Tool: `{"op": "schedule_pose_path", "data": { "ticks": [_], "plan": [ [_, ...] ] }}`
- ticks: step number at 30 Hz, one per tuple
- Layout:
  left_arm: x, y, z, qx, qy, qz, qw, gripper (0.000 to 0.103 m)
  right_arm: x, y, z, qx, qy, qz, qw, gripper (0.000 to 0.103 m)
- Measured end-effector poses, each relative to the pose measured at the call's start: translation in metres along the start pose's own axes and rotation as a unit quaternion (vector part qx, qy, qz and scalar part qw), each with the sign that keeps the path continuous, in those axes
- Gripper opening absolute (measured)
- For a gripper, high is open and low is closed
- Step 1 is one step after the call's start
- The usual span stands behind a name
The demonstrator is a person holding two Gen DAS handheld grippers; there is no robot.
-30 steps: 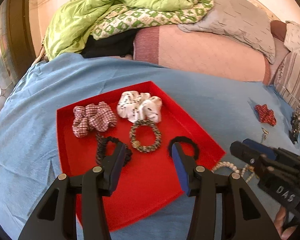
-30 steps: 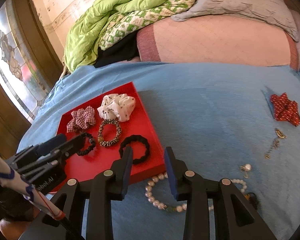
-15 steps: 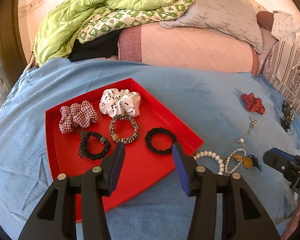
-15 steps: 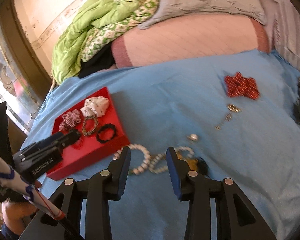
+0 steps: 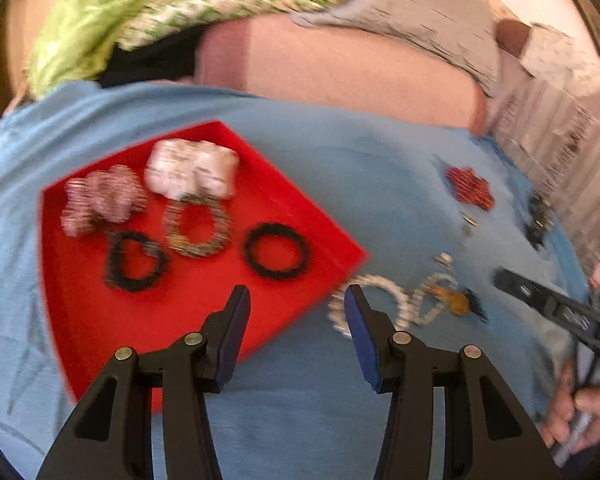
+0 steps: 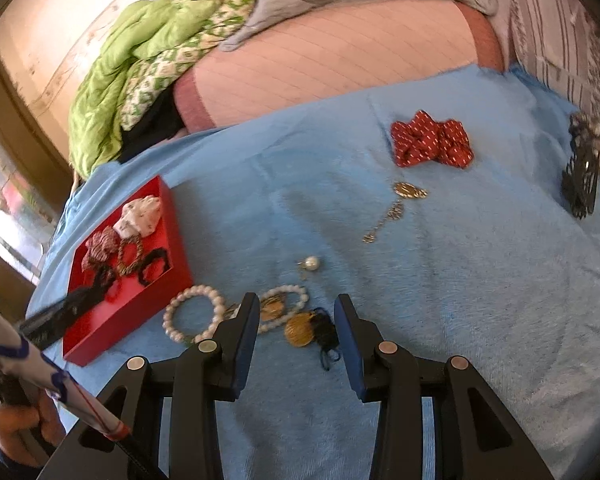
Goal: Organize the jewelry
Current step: 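Move both grippers back toward the pearl bracelet and pearl earring, then grasp the pearl bracelet with the left gripper while right grasps the pearl earring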
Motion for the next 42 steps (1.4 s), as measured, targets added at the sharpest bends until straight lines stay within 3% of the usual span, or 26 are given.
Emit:
{"op": "schedule_pose_path", "data": {
  "ticks": [3,7,11,19,23,26,37,42],
  "plan": [
    [-0.007,0.016,-0.018,-0.033,0.009,0.025,0.9991,0.046,0.005,0.006,-0.002,0.003,0.007,0.004,1.0,0.042],
    [-0.016,0.041,-0.019,0.001,0.014,0.051,0.9986,0.046,0.01,0.009,-0.004,0.011,0.013,0.007,1.0,0.042],
    [-0.02,0.064,-0.018,0.012,0.01,0.071,0.9973,0.045,0.012,0.011,-0.011,0.016,0.026,0.014,0.999,0.042],
    [-0.017,0.087,-0.034,0.064,0.057,0.06,0.9945,0.045,0.015,0.015,-0.022,0.012,0.042,0.02,0.999,0.043],
    [-0.017,0.086,-0.041,0.044,0.076,0.058,0.9944,0.019,0.017,0.02,-0.034,0.002,0.06,0.021,0.998,0.043],
    [-0.016,0.087,-0.046,0.018,0.07,0.061,0.9955,0.009,0.021,0.025,-0.042,-0.003,0.071,0.025,0.997,0.043],
    [-0.007,0.063,-0.042,-0.003,0.065,0.027,0.9975,0.009,0.03,0.047,-0.012,0.024,0.039,0.028,0.999,0.043],
    [-0.006,0.06,-0.039,-0.005,0.064,0.026,0.9976,0.009,0.029,0.066,0.0,0.01,0.027,0.044,0.999,0.042]
  ]
}}
Point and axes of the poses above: each gripper's, at about its wrist camera, not at the fingertips, and y roughly the way its jaws point, z to its left, x to its top, the point moved 3 cm from there along y, roughly the way its jaws point, and after that the axes turned 13 degrees about -x, right-handed, at the moved point
